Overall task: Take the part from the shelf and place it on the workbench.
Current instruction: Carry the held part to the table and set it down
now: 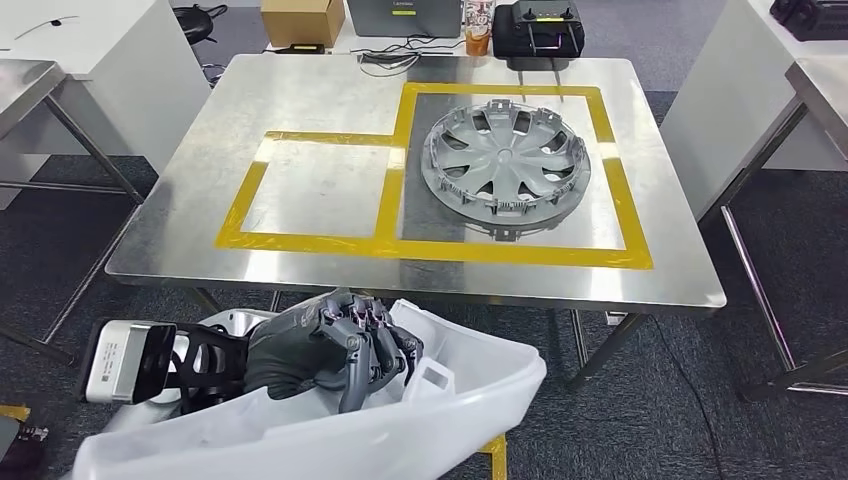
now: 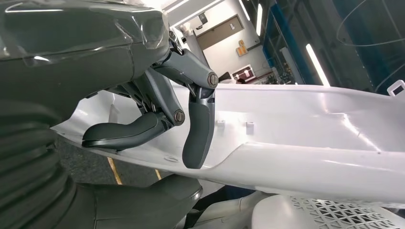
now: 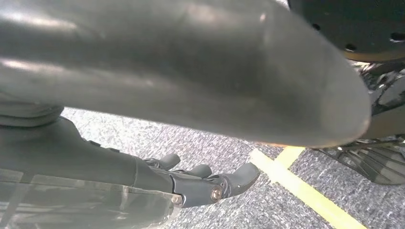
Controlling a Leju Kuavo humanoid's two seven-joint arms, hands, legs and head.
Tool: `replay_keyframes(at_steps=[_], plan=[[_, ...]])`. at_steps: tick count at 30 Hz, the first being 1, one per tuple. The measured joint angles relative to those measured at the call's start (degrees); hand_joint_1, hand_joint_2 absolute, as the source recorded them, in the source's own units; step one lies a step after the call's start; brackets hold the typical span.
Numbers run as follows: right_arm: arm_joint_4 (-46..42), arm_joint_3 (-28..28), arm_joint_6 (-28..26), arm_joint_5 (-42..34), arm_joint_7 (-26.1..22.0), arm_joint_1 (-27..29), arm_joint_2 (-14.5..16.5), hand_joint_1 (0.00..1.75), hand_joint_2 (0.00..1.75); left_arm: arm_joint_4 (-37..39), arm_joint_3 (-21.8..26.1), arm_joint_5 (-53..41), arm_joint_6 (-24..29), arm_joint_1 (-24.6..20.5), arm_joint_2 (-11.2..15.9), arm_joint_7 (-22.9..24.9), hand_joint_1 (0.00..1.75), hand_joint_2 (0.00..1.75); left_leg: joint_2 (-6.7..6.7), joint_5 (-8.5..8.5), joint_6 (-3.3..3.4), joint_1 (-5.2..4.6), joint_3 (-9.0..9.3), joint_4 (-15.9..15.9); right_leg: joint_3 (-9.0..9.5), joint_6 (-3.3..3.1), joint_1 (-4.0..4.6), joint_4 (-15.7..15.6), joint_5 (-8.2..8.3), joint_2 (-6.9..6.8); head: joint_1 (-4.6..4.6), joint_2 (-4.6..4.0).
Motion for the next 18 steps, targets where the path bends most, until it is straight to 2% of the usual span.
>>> replay_keyframes(at_steps=[1, 2, 4, 5, 6, 8, 9, 11, 13, 15, 16, 17, 18], plan=[[0.00, -0.02, -0.03, 0.00, -0.01, 0.01, -0.01, 0.00, 0.00, 0.00, 0.01, -0.01, -0.11, 0.04, 0.01, 0.00, 1.75, 1.75, 0.11, 0.54, -0.04, 0.12, -0.72, 0.61, 0.12, 0.02, 0.03, 0.00, -0.13, -0.01, -0.02, 0.00], [0.00, -0.03, -0.02, 0.00, -0.03, 0.01, -0.01, 0.00, 0.00, 0.00, 0.03, -0.01, -0.20, 0.05, 0.02, 0.00, 1.75, 1.75, 0.19, 2.11, 0.06, 0.17, -0.18, -1.14, 0.33, 0.06, 0.07, 0.00, -0.27, -0.01, -0.03, 0.00], [0.01, -0.03, 0.03, 0.00, -0.18, 0.02, 0.02, 0.00, 0.00, -0.03, 0.13, -0.01, -0.31, -0.05, 0.00, -0.01, 1.75, 1.75, 0.49, 6.20, 0.73, 0.00, 3.62, -9.24, 0.90, 0.19, 0.17, -0.04, -0.59, -0.01, -0.01, 0.00], [0.01, -0.03, 0.05, 0.00, -0.27, 0.01, 0.04, 0.00, 0.00, -0.08, 0.20, 0.00, -0.34, -0.14, -0.01, -0.01, 1.75, 1.75, 0.71, 7.41, 1.14, -0.22, 5.35, -12.79, 1.08, 0.33, 0.29, -0.09, -0.75, -0.02, 0.01, 0.00], [0.02, -0.03, 0.07, 0.00, -0.34, 0.01, 0.04, 0.00, 0.00, -0.13, 0.26, 0.01, -0.37, -0.23, -0.02, -0.01, 1.75, 1.75, 0.90, 7.89, 1.51, -0.43, 6.47, -15.06, 1.17, 0.56, 0.36, -0.14, -0.90, -0.04, 0.00, 0.00], [0.02, -0.03, 0.07, 0.00, -0.39, 0.02, 0.06, 0.00, 0.00, -0.20, 0.33, 0.02, -0.44, -0.32, -0.02, -0.02, 1.75, 1.75, 0.89, 7.49, 1.97, -0.76, 6.85, -16.00, 1.30, 1.16, 0.43, -0.35, -1.18, -0.20, -0.02, 0.00], [0.02, -0.03, 0.07, 0.01, -0.39, 0.03, 0.07, 0.00, 0.00, -0.27, 0.37, 0.01, -0.46, -0.29, -0.03, -0.01, 1.75, 1.75, 0.72, 7.59, 2.25, -0.63, 7.29, -16.43, 1.39, 1.43, 0.37, -0.41, -1.30, -0.31, -0.05, 0.00], [0.03, -0.04, 0.07, 0.01, -0.42, 0.03, 0.05, 0.00, 0.00, -0.42, 0.40, 0.02, -0.48, -0.43, -0.08, -0.02, 1.75, 1.75, 0.48, 7.87, 2.85, -0.47, 8.58, -17.66, 0.92, 1.62, 0.37, 1.00, -1.99, -0.38, 0.05, 0.00], [0.03, -0.07, 0.04, 0.02, -0.43, 0.06, -0.04, 0.00, 0.00, -0.47, 0.36, 0.04, -0.49, -0.57, -0.17, -0.03, 1.75, 1.75, 0.39, 7.94, 3.34, -0.51, 9.48, -18.34, -2.16, 1.32, 0.39, 6.70, -4.01, -0.23, 0.20, 0.00], [0.02, -0.10, 0.02, 0.02, -0.42, 0.07, -0.14, 0.00, 0.00, -0.46, 0.26, 0.02, -0.49, -0.39, -0.23, -0.01, 1.75, 1.75, 0.19, 7.64, 3.60, -0.65, 9.69, -18.31, -6.86, 1.32, 0.39, 14.07, -6.11, -0.10, 0.23, 0.00], [0.03, -0.11, 0.00, 0.04, -0.45, 0.12, -0.16, 0.00, 0.00, -0.46, 0.23, 0.01, -0.50, -0.27, -0.23, 0.00, 1.75, 1.75, 0.01, 7.41, 3.58, -0.66, 9.85, -18.28, -8.28, 1.65, 0.33, 15.69, -6.12, -0.07, 0.23, 0.00], [0.03, -0.12, -0.07, 0.06, -0.54, 0.20, -0.21, 0.00, 0.00, -0.46, 0.21, -0.01, -0.53, -0.18, -0.23, 0.01, 1.75, 1.75, -0.20, 7.13, 3.46, -0.63, 10.10, -18.22, -8.67, 2.21, 0.22, 15.25, -5.23, -0.06, 0.24, 0.00], [0.03, -0.12, -0.13, 0.09, -0.66, 0.28, -0.26, 0.00, 0.00, -0.46, 0.20, -0.01, -0.57, -0.15, -0.24, 0.01, 1.75, 1.75, -0.39, 6.76, 3.23, -0.55, 10.42, -18.08, -7.73, 2.90, 0.05, 12.33, -3.40, -0.06, 0.24, 0.00]])
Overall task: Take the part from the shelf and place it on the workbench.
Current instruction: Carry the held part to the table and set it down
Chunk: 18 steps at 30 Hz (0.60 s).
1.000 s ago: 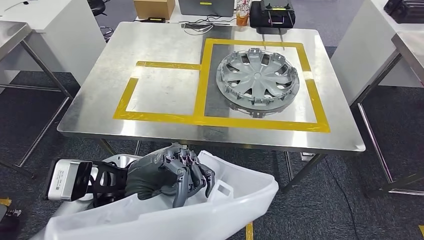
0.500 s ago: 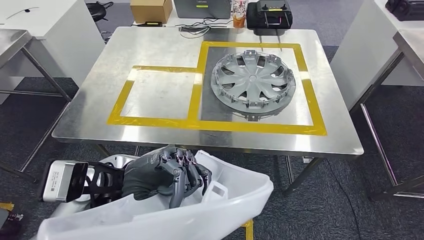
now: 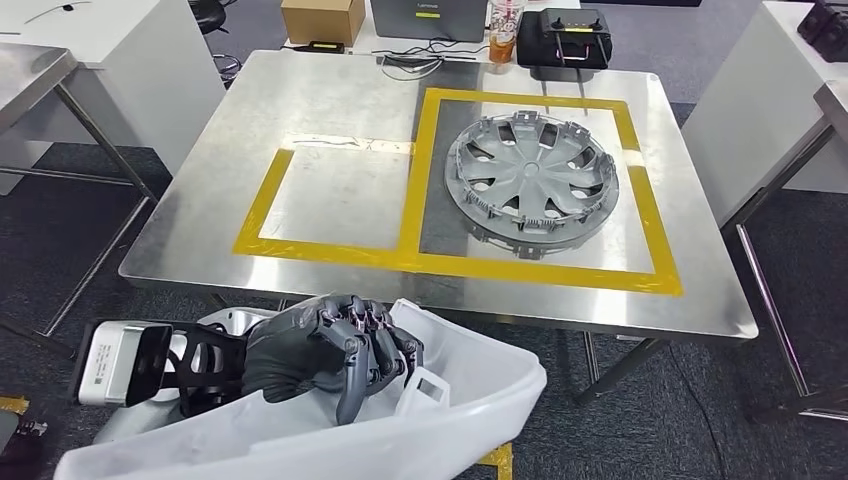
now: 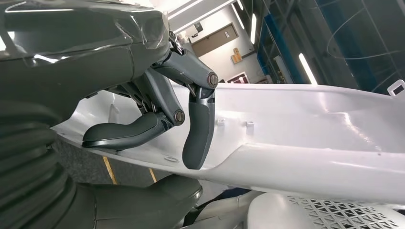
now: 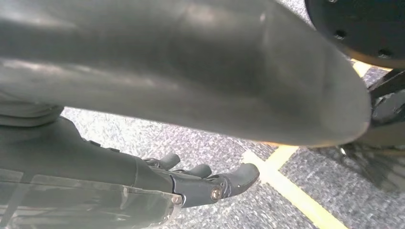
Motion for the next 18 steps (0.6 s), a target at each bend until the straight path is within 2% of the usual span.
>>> replay_keyframes(at_steps=[1, 2, 3, 4, 6, 8, 9, 10, 12, 13, 14, 15, 17, 18], plan=[[0.01, 0.00, -0.07, 0.04, -0.16, 0.07, -0.05, 0.00, 0.00, 0.00, -0.01, 0.00, -0.04, -0.01, -0.01, 0.00, 1.75, 1.75, -0.16, -0.49, -0.32, 0.05, 0.26, 0.30, 1.71, 0.70, -0.24, -4.30, 2.16, 0.00, 0.02, 0.00], [0.01, 0.00, -0.11, 0.06, -0.33, 0.07, -0.07, 0.00, 0.00, 0.00, 0.00, 0.01, -0.08, -0.01, -0.01, 0.00, 1.75, 1.75, -0.27, -1.11, -0.71, -0.01, 0.35, 0.76, 3.43, 1.02, -0.33, -8.05, 3.79, 0.03, 0.08, 0.00], [0.02, -0.01, -0.13, 0.07, -0.49, 0.03, -0.11, 0.00, 0.00, -0.01, 0.01, -0.01, -0.11, -0.03, -0.02, 0.03, 1.75, 1.75, -0.33, -1.78, -1.07, -0.09, 0.32, 1.24, 4.68, 0.81, -0.39, -10.68, 4.75, 0.05, 0.12, 0.00], [0.02, -0.01, -0.14, 0.08, -0.63, -0.01, -0.12, 0.00, 0.00, -0.03, 0.03, 0.00, -0.17, -0.05, -0.02, 0.05, 1.75, 1.75, -0.37, -2.35, -1.35, -0.20, 0.26, 1.59, 5.34, 0.27, -0.33, -11.87, 4.96, 0.08, 0.15, 0.00], [0.02, -0.01, -0.16, 0.09, -0.80, -0.08, -0.08, 0.00, 0.00, -0.08, 0.07, 0.00, -0.27, -0.10, -0.02, 0.09, 1.75, 1.75, -0.38, -3.13, -1.68, -0.09, 0.32, 1.83, 5.64, -1.15, -0.19, -11.89, 4.42, 0.12, 0.15, 0.00], [0.01, 0.00, -0.17, 0.11, -0.81, -0.03, -0.01, 0.00, 0.00, -0.24, 0.09, 0.01, -0.30, -0.15, -0.03, 0.09, 1.75, 1.75, -0.08, -3.90, -2.11, 0.23, 0.12, 3.00, 6.24, -2.02, -0.19, -11.91, 3.94, 0.17, 0.10, 0.00], [0.01, 0.00, -0.17, 0.11, -0.81, -0.01, -0.01, 0.00, 0.00, -0.35, 0.10, 0.01, -0.29, -0.18, -0.03, 0.09, 1.75, 1.75, 0.14, -4.78, -2.42, 0.37, -0.85, 5.06, 6.68, -2.40, -0.26, -11.93, 3.65, 0.18, 0.07, 0.00], [0.01, 0.00, -0.17, 0.11, -0.81, 0.02, -0.04, 0.00, 0.00, -0.44, 0.10, 0.02, -0.28, -0.19, -0.03, 0.09, 1.75, 1.75, 0.39, -5.99, -2.73, 0.45, -2.65, 8.34, 7.11, -2.67, -0.18, -11.95, 3.33, 0.18, 0.04, 0.00], [0.02, 0.00, -0.17, 0.10, -0.81, 0.03, -0.05, 0.00, 0.00, -0.49, 0.12, 0.02, -0.27, -0.10, 0.01, 0.09, 1.75, 1.75, 0.63, -8.30, -3.08, 0.55, -7.87, 16.37, 7.96, -2.93, -0.01, -11.95, 2.53, 0.18, 0.02, 0.00], [0.02, 0.00, -0.17, 0.10, -0.81, 0.04, -0.04, 0.00, 0.00, -0.48, 0.12, 0.02, -0.27, -0.03, 0.04, 0.09, 1.75, 1.75, 0.67, -8.34, -3.02, 0.54, -10.00, 18.88, 8.43, -2.94, 0.11, -11.95, 2.09, 0.19, 0.01, 0.00], [0.02, 0.00, -0.17, 0.11, -0.81, 0.06, -0.04, 0.00, 0.00, -0.48, 0.12, 0.02, -0.26, 0.00, 0.06, 0.09, 1.75, 1.75, 0.68, -7.20, -2.77, 0.49, -11.09, 19.25, 8.98, -2.96, 0.27, -11.96, 1.66, 0.21, 0.01, 0.00], [0.02, 0.00, -0.19, 0.13, -0.81, 0.07, -0.02, 0.00, 0.00, -0.49, 0.12, 0.02, -0.25, 0.00, 0.06, 0.09, 1.75, 1.75, 0.67, -4.90, -2.27, 0.34, -10.89, 17.11, 9.63, -2.96, 0.47, -11.99, 1.19, 0.22, 0.01, 0.00], [0.05, 0.00, -0.23, 0.16, -0.84, 0.04, 0.22, 0.00, 0.00, -0.50, 0.13, 0.00, -0.23, -0.10, 0.04, 0.09, 1.75, 1.75, 0.72, 0.48, -0.48, -0.47, -8.06, 8.77, 10.90, -2.93, 0.75, -12.18, 0.27, 0.24, 0.08, 0.00], [0.05, -0.01, -0.31, 0.17, -0.88, 0.01, 0.31, 0.00, 0.00, -0.50, 0.15, -0.01, -0.22, -0.21, 0.02, 0.09, 1.75, 1.75, 0.88, 2.07, 0.37, -0.96, -6.61, 5.16, 11.42, -2.81, 0.82, -12.43, -0.12, 0.24, 0.10, 0.00]])
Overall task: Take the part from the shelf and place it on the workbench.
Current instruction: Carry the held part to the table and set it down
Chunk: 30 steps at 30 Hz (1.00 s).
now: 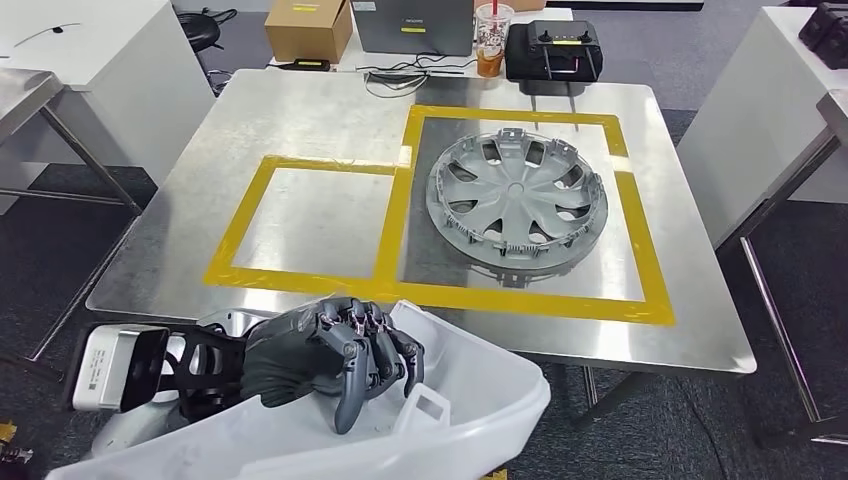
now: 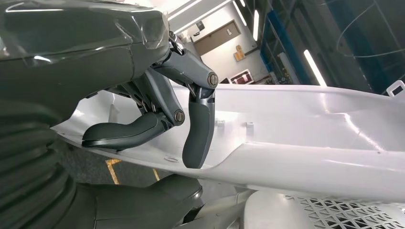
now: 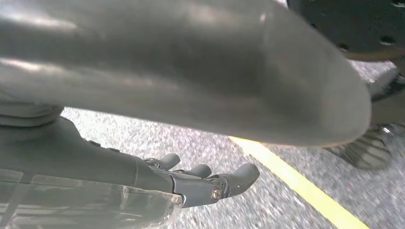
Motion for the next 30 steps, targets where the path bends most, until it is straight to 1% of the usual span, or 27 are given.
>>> replay_keyframes(at_steps=[1, 2, 3, 5, 6, 7, 9, 10, 11, 12, 13, 14, 15, 16, 17, 18, 19, 20, 21, 22, 24, 25, 26, 27, 28, 29, 30], plan=[[0.02, -0.01, -0.06, 0.01, -0.07, -0.03, 0.18, 0.00, 0.00, -0.01, 0.02, -0.01, 0.01, -0.11, -0.02, 0.02, 1.75, 1.75, 0.13, 0.60, 0.66, -0.46, 0.97, -2.22, 0.37, 0.21, -0.05, -0.42, -0.28, -0.02, -0.02, 0.00], [0.04, -0.01, -0.15, 0.02, -0.14, -0.08, 0.32, 0.00, 0.00, -0.03, 0.06, -0.03, 0.02, -0.16, -0.04, 0.05, 1.75, 1.75, 0.19, 0.44, 1.09, -0.76, 1.50, -3.37, 0.79, 0.56, -0.01, -0.57, -0.24, -0.11, -0.05, 0.00], [0.02, -0.01, -0.24, 0.04, -0.24, -0.08, 0.28, 0.00, 0.00, -0.05, 0.08, -0.05, 0.03, -0.19, -0.06, 0.09, 1.75, 1.75, 0.22, 0.30, 1.34, -0.87, 2.06, -4.02, 1.29, 1.04, -0.01, -0.82, 0.01, -0.20, -0.14, 0.00], [0.03, 0.02, -0.40, 0.11, -0.43, -0.06, 0.32, 0.00, 0.00, -0.19, 0.10, -0.10, 0.07, -0.18, -0.15, 0.14, 1.75, 1.75, 0.05, 0.47, 1.69, -0.64, 4.03, -5.75, 1.66, 1.53, 0.01, 0.01, 0.16, -0.32, -0.18, 0.00], [0.03, 0.02, -0.50, 0.13, -0.54, -0.06, 0.28, 0.00, 0.00, -0.24, 0.10, -0.16, 0.14, -0.28, -0.23, 0.18, 1.75, 1.75, 0.03, 0.54, 1.74, -0.48, 4.99, -6.30, 0.91, 1.61, -0.02, 1.60, -0.16, -0.28, -0.14, 0.00], [0.03, 0.02, -0.68, 0.10, -0.62, -0.11, 0.16, 0.00, 0.00, -0.28, 0.10, -0.23, 0.24, -0.36, -0.33, 0.22, 1.75, 1.75, 0.00, 0.55, 1.69, -0.33, 5.66, -6.71, -0.76, 1.48, -0.04, 4.37, -0.96, -0.20, -0.09, 0.00], [0.03, 0.01, -0.97, 0.00, -0.75, -0.23, -0.10, 0.00, 0.00, -0.26, 0.11, -0.27, 0.69, -0.30, -0.46, 0.38, 1.75, 1.75, -0.16, 0.14, 1.61, -0.33, 5.98, -6.81, -5.66, 1.24, -0.09, 11.39, -3.47, -0.10, -0.04, 0.00], [0.03, 0.01, -1.08, -0.05, -0.79, -0.23, -0.19, 0.00, 0.00, -0.16, 0.14, -0.31, 1.11, -0.10, -0.49, 0.42, 1.75, 1.75, -0.29, -0.15, 1.49, -0.30, 6.13, -6.81, -7.84, 1.26, -0.17, 13.72, -4.60, -0.09, -0.04, 0.00], [0.04, 0.01, -1.17, -0.07, -0.80, -0.18, -0.22, 0.00, 0.00, 0.03, 0.21, -0.74, 1.73, 0.08, -0.50, 0.27, 1.75, 1.75, -0.45, -0.48, 1.30, -0.24, 6.39, -6.79, -9.17, 1.60, -0.33, 14.22, -4.81, -0.09, -0.04, 0.00], [0.04, 0.01, -1.31, -0.08, -0.79, -0.10, -0.23, 0.00, 0.00, 0.31, 0.38, -1.68, 2.49, 0.20, -0.51, -0.08, 1.75, 1.75, -0.61, -0.86, 1.03, -0.14, 6.75, -6.71, -9.47, 2.36, -0.55, 12.66, -3.75, -0.10, -0.02, 0.00], [0.05, 0.01, -1.45, -0.08, -0.79, -0.04, -0.24, 0.00, 0.00, 0.69, 0.65, -3.09, 3.36, 0.24, -0.51, -0.61, 1.75, 1.75, -0.73, -1.30, 0.70, -0.03, 7.13, -6.53, -8.80, 3.33, -0.84, 9.24, -1.45, -0.11, -0.03, 0.00], [0.08, 0.01, -1.58, -0.07, -0.78, 0.02, -0.23, 0.00, 0.00, 1.17, 1.04, -5.21, 4.39, 0.20, -0.49, -1.43, 1.75, 1.75, -0.81, -1.84, 0.27, 0.06, 7.39, -6.18, -7.79, 4.21, -1.13, 5.29, 1.38, -0.20, 0.01, 0.00], [0.12, 0.01, -1.68, -0.07, -0.79, 0.01, -0.19, 0.00, 0.00, 1.71, 1.52, -7.96, 5.61, 0.11, -0.44, -2.40, 1.75, 1.75, -0.85, -2.41, -0.15, 0.08, 7.50, -5.64, -7.01, 4.24, -1.24, 2.12, 3.17, -0.32, 0.04, 0.00], [0.16, 0.01, -1.73, -0.07, -0.84, -0.04, -0.16, 0.00, 0.00, 2.29, 2.04, -11.66, 7.08, -0.04, -0.33, -3.50, 1.75, 1.75, -0.85, -2.97, -0.59, 0.05, 7.41, -5.12, -6.41, 3.73, -1.19, 0.17, 4.52, -0.42, 0.03, 0.00], [0.20, 0.01, -1.75, -0.04, -0.90, -0.09, -0.11, 0.00, 0.00, 2.90, 2.58, -16.18, 8.78, -0.21, -0.14, -4.69, 1.75, 1.75, -0.84, -3.39, -0.98, 0.02, 7.30, -4.60, -6.23, 2.83, -1.06, -0.47, 5.01, -0.48, 0.04, 0.00], [0.22, 0.01, -1.76, 0.03, -0.97, -0.15, -0.08, 0.00, 0.00, 3.50, 3.12, -21.18, 10.60, -0.43, 0.15, -5.74, 1.75, 1.75, -0.83, -3.68, -1.26, 0.02, 7.27, -4.29, -6.15, 1.82, -0.87, -0.43, 4.86, -0.45, 0.00, 0.00], [0.22, 0.02, -1.75, 0.11, -1.03, -0.12, -0.05, 0.00, 0.00, 4.11, 3.68, -26.06, 12.46, -0.67, 0.52, -6.60, 1.75, 1.75, -0.77, -3.92, -1.51, 0.10, 7.22, -4.11, -5.85, 1.29, -0.89, -0.37, 5.23, -0.37, -0.03, 0.00], [0.23, 0.02, -1.75, 0.19, -1.08, -0.11, -0.03, 0.00, 0.00, 4.79, 4.27, -30.73, 14.39, -0.97, 1.02, -7.34, 1.75, 1.75, -0.70, -4.27, -1.81, 0.23, 7.06, -3.52, -5.63, 0.95, -0.96, -0.39, 5.24, -0.30, -0.04, 0.00], [0.23, 0.03, -1.75, 0.25, -1.11, -0.09, -0.03, 0.00, 0.00, 5.55, 4.83, -35.26, 16.33, -1.38, 1.58, -7.91, 1.75, 1.75, -0.64, -5.00, -2.18, 0.41, 6.37, -2.14, -5.38, 0.73, -1.01, -0.42, 5.21, -0.23, -0.13, 0.00], [0.23, 0.03, -1.74, 0.26, -1.14, -0.09, -0.03, 0.00, 0.00, 6.48, 5.35, -39.42, 18.14, -1.82, 2.20, -8.36, 1.75, 1.75, -0.56, -6.19, -2.63, 0.63, 4.96, 0.45, -5.18, 0.53, -1.06, -0.44, 5.13, -0.17, -0.18, 0.00], [0.23, 0.03, -1.69, 0.31, -1.35, -0.12, -0.06, 0.00, 0.00, 8.77, 6.11, -47.21, 21.28, -2.54, 3.40, -8.74, 1.75, 1.75, -0.44, -9.11, -3.40, 1.05, 0.65, 7.86, -5.06, 0.22, -0.93, -0.45, 4.92, -0.09, -0.30, 0.00], [0.23, 0.03, -1.65, 0.36, -1.61, -0.13, -0.06, 0.00, 0.00, 10.05, 6.38, -50.69, 22.49, -2.72, 4.02, -8.67, 1.75, 1.75, -0.37, -10.01, -3.59, 1.23, -1.37, 10.87, -5.04, 0.11, -0.87, -0.44, 4.83, -0.05, -0.29, 0.00], [0.23, 0.04, -1.60, 0.45, -1.97, -0.12, -0.06, 0.00, 0.00, 11.29, 6.61, -53.97, 23.58, -2.83, 4.64, -8.41, 1.75, 1.75, -0.31, -9.96, -3.62, 1.34, -2.55, 12.08, -5.00, 0.03, -0.78, -0.44, 4.77, 0.00, -0.30, 0.00], [0.23, 0.07, -1.57, 0.57, -2.38, -0.11, -0.08, 0.00, 0.00, 12.49, 6.78, -57.20, 24.56, -3.05, 5.33, -7.97, 1.75, 1.75, -0.26, -8.83, -3.48, 1.39, -2.62, 11.11, -4.93, -0.03, -0.66, -0.44, 4.72, 0.06, -0.31, 0.00], [0.23, 0.13, -1.56, 0.69, -2.72, -0.10, -0.09, 0.00, 0.00, 13.75, 6.89, -60.35, 25.43, -3.43, 5.97, -7.45, 1.75, 1.75, -0.24, -6.82, -3.12, 1.35, -1.57, 8.06, -4.83, -0.07, -0.50, -0.46, 4.68, 0.12, -0.31, 0.00], [0.23, 0.20, -1.55, 0.81, -3.02, -0.10, -0.09, 0.00, 0.00, 15.02, 6.95, -63.35, 26.22, -3.97, 6.58, -6.79, 1.75, 1.75, -0.18, -4.44, -2.50, 1.17, 0.20, 3.82, -4.74, -0.10, -0.38, -0.47, 4.66, 0.16, -0.32, 0.00], [0.23, 0.27, -1.56, 0.92, -3.28, -0.10, -0.06, 0.00, 0.00, 16.35, 6.92, -66.48, 26.99, -4.60, 7.12, -6.02, 1.75, 1.75, -0.06, -2.70, -1.93, 0.93, 1.82, 0.07, -4.67, -0.08, -0.20, -0.52, 4.65, 0.17, -0.27, 0.00]])
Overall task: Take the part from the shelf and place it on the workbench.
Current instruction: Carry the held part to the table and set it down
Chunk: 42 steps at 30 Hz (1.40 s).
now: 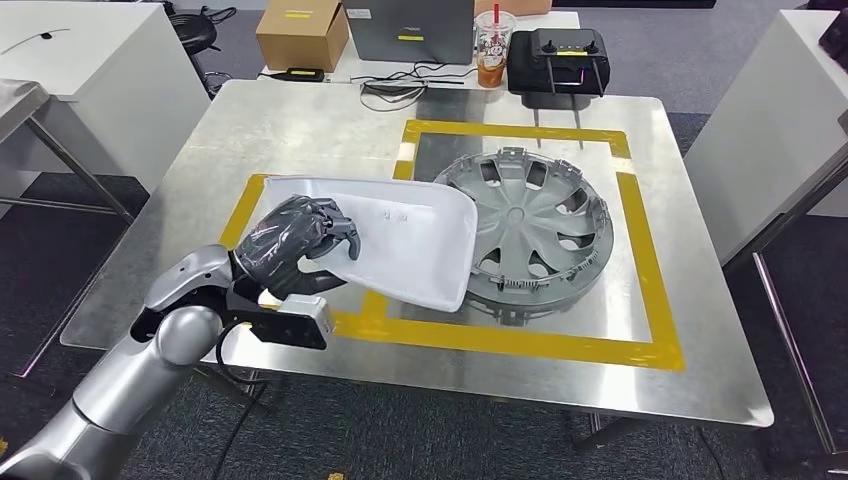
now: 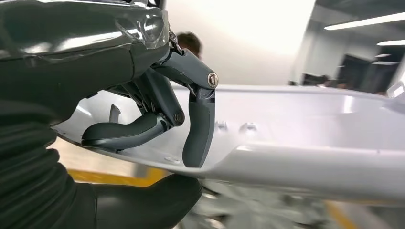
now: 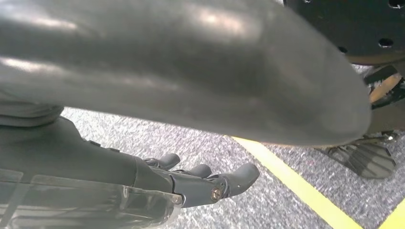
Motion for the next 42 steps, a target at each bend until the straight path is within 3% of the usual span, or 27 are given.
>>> replay_keyframes(at_steps=[2, 6, 7, 9, 11, 12, 13, 15, 17, 20, 22, 24, 26, 27, 28, 31, 33, 35, 37, 40, 41, 42], plan=[[0.01, 0.10, -0.06, 0.18, -0.49, -0.12, 0.04, 0.00, 0.00, 3.30, -0.28, -6.41, 1.52, -1.17, 0.80, 1.49, 1.75, 1.75, 0.20, 1.29, 0.85, -0.58, 1.75, -4.04, 0.03, 0.21, 0.03, -0.19, -0.01, -0.05, 0.02, 0.00], [0.03, 0.46, -0.17, 0.64, -0.98, -0.48, -0.01, 0.00, 0.00, 12.35, -1.53, -15.63, 4.01, -2.81, 1.75, 3.57, 1.75, 1.75, 0.29, 2.28, 1.61, -0.70, 3.51, -6.15, 0.03, 0.97, 0.16, 0.22, -0.48, -0.15, 0.05, 0.00], [0.03, 0.57, -0.20, 0.77, -1.00, -0.52, -0.13, 0.00, 0.00, 14.79, -1.91, -16.83, 4.56, -3.15, 1.77, 3.82, 1.75, 1.75, 0.36, 2.71, 1.74, -0.57, 4.08, -6.85, -0.86, 0.85, 0.24, 2.10, -1.40, -0.16, 0.13, 0.00], [0.04, 0.81, -0.27, 1.00, -1.02, -0.56, -0.46, 0.00, 0.00, 19.44, -2.69, -18.51, 5.55, -3.51, 1.69, 4.34, 1.75, 1.75, 0.41, 3.01, 1.91, -0.52, 4.27, -7.31, -4.38, 0.41, 0.26, 9.12, -4.29, -0.15, 0.20, 0.00], [0.06, 1.09, -0.30, 1.23, -1.02, -0.58, -0.60, 0.00, 0.00, 24.28, -3.40, -19.85, 6.42, -3.55, 1.34, 5.15, 1.75, 1.75, 0.34, 2.96, 1.93, -0.59, 4.20, -7.26, -7.31, 0.65, 0.19, 14.54, -5.83, -0.15, 0.24, 0.00], [0.08, 1.20, -0.28, 1.32, -1.02, -0.58, -0.61, 0.00, 0.00, 26.61, -3.69, -20.44, 6.75, -3.53, 1.06, 5.65, 1.75, 1.75, 0.27, 2.90, 1.88, -0.57, 4.17, -7.18, -7.43, 1.11, 0.08, 14.46, -5.41, -0.16, 0.25, 0.00], [0.09, 1.30, -0.27, 1.38, -1.02, -0.59, -0.63, 0.00, 0.00, 28.69, -3.90, -20.98, 6.99, -3.50, 0.74, 6.17, 1.75, 1.75, 0.19, 2.78, 1.73, -0.51, 4.12, -6.96, -6.37, 1.73, -0.10, 12.06, -4.22, -0.17, 0.25, 0.00], [0.10, 1.50, -0.28, 1.50, -1.00, -0.62, -0.74, 0.00, 0.00, 32.05, -3.90, -21.61, 7.25, -3.53, 0.18, 7.10, 1.75, 1.75, 0.06, 2.11, 1.14, -0.55, 3.69, -5.84, -2.61, 2.66, -0.46, 4.53, -1.37, -0.15, 0.28, 0.00], [0.11, 1.79, -0.34, 1.72, -0.97, -0.72, -0.90, 0.00, 0.00, 34.98, -3.33, -21.79, 7.50, -3.64, -0.29, 7.74, 1.75, 1.75, 0.02, 1.33, 0.48, -0.72, 3.07, -4.50, -0.55, 2.25, -0.52, 0.53, -0.12, -0.06, 0.18, 0.00], [0.16, 2.41, -0.38, 2.18, -0.95, -0.93, -0.91, 0.00, 0.00, 38.04, -2.03, -21.71, 7.97, -3.61, -1.08, 8.02, 1.75, 1.75, 0.02, 0.85, -0.04, -0.55, 2.67, -3.79, -0.57, 1.10, -0.47, 0.56, -0.15, -0.02, 0.08, 0.00], [0.17, 2.81, -0.33, 2.40, -0.93, -1.11, -0.94, 0.00, 0.00, 39.11, -0.88, -21.36, 8.68, -3.37, -1.52, 8.03, 0.87, 1.75, 0.03, -0.85, -0.73, -0.20, 1.40, -1.15, -0.39, 0.61, -0.76, 0.49, -0.14, -0.01, -0.03, 0.00], [0.17, 3.15, -0.19, 2.50, -0.91, -1.26, -0.98, 0.00, 0.00, 39.47, 0.66, -20.74, 9.59, -2.75, -2.01, 7.90, 0.00, 1.75, 0.06, -4.14, -1.48, 0.24, -1.91, 5.65, -0.33, 0.35, -0.78, 0.48, -0.21, 0.01, -0.17, 0.00], [0.17, 3.53, -0.10, 2.63, -0.91, -1.30, -0.97, 0.00, 0.00, 39.49, 2.37, -20.13, 10.28, -1.70, -2.74, 7.33, 0.00, 1.75, 0.06, -6.09, -1.83, 0.66, -5.25, 11.94, -0.31, 0.30, -0.77, 0.48, -0.27, 0.01, -0.18, 0.00], [0.17, 3.72, -0.10, 2.72, -0.91, -1.31, -0.95, 0.00, 0.00, 39.40, 3.17, -19.90, 10.50, -1.15, -3.14, 6.92, 0.00, 1.75, 0.07, -5.64, -1.86, 0.82, -5.70, 12.43, -0.29, 0.30, -0.77, 0.49, -0.28, 0.01, -0.18, 0.00], [0.17, 3.87, -0.10, 2.81, -0.91, -1.33, -0.93, 0.00, 0.00, 39.16, 3.93, -19.64, 10.71, -0.71, -3.56, 6.51, 0.00, 1.75, 0.08, -4.23, -1.78, 0.93, -5.00, 10.60, -0.25, 0.31, -0.78, 0.49, -0.29, 0.01, -0.18, 0.00], [0.17, 4.20, -0.11, 2.96, -0.91, -1.51, -0.89, 0.00, 0.00, 37.66, 6.29, -18.89, 11.21, -0.30, -4.74, 5.66, 0.00, 1.75, 0.08, 0.46, -1.18, 0.81, 0.45, -0.64, -0.17, 0.51, -0.67, 0.45, -0.31, 0.00, -0.15, 0.00], [0.17, 4.31, -0.19, 2.95, -0.91, -1.61, -0.89, 0.00, 0.00, 36.63, 7.77, -18.65, 11.43, -0.15, -5.52, 5.53, 0.00, 1.75, 0.06, 0.82, -0.76, 0.37, 1.88, -3.50, -0.18, 1.12, -0.63, 0.34, -0.34, -0.02, -0.13, 0.00], [0.17, 4.36, -0.28, 2.95, -0.91, -1.63, -0.86, 0.00, 0.00, 35.59, 9.10, -18.67, 11.66, 0.29, -6.27, 5.80, 0.00, 0.87, 0.03, 1.01, -0.06, 0.18, 2.19, -3.93, -0.09, 1.96, -0.72, 0.08, -0.31, -0.06, -0.14, 0.00], [0.17, 4.40, -0.31, 2.95, -0.92, -1.64, -0.86, 0.00, 0.00, 34.43, 10.49, -18.46, 11.87, 0.76, -7.15, 5.95, 0.00, 0.00, 0.04, 1.66, 0.82, 0.25, 3.10, -5.12, -0.75, 2.18, -0.68, 1.57, -1.20, -0.13, 0.02, 0.00], [0.17, 4.41, -0.34, 2.77, -0.92, -1.58, -1.00, 0.00, 0.00, 32.90, 13.09, -14.85, 11.74, 2.17, -8.61, 4.18, 0.00, 0.00, 0.05, 2.05, 1.59, -0.12, 3.61, -5.77, -5.55, 1.31, -0.46, 11.72, -5.61, -0.16, 0.26, 0.00], [0.17, 4.41, -0.37, 2.63, -0.92, -1.53, -1.02, 0.00, 0.00, 32.17, 14.24, -12.20, 11.37, 3.11, -9.17, 2.88, 0.00, 0.00, 0.02, 2.01, 1.68, -0.32, 3.60, -5.75, -7.07, 1.28, -0.41, 14.83, -6.61, -0.16, 0.28, 0.00], [0.18, 4.40, -0.43, 2.45, -0.90, -1.45, -1.04, 0.00, 0.00, 31.19, 15.61, -8.51, 10.44, 4.15, -9.82, 1.25, 0.00, 0.00, -0.02, 1.95, 1.76, -0.48, 3.62, -5.72, -7.68, 1.46, -0.39, 16.03, -6.79, -0.17, 0.27, 0.00]])
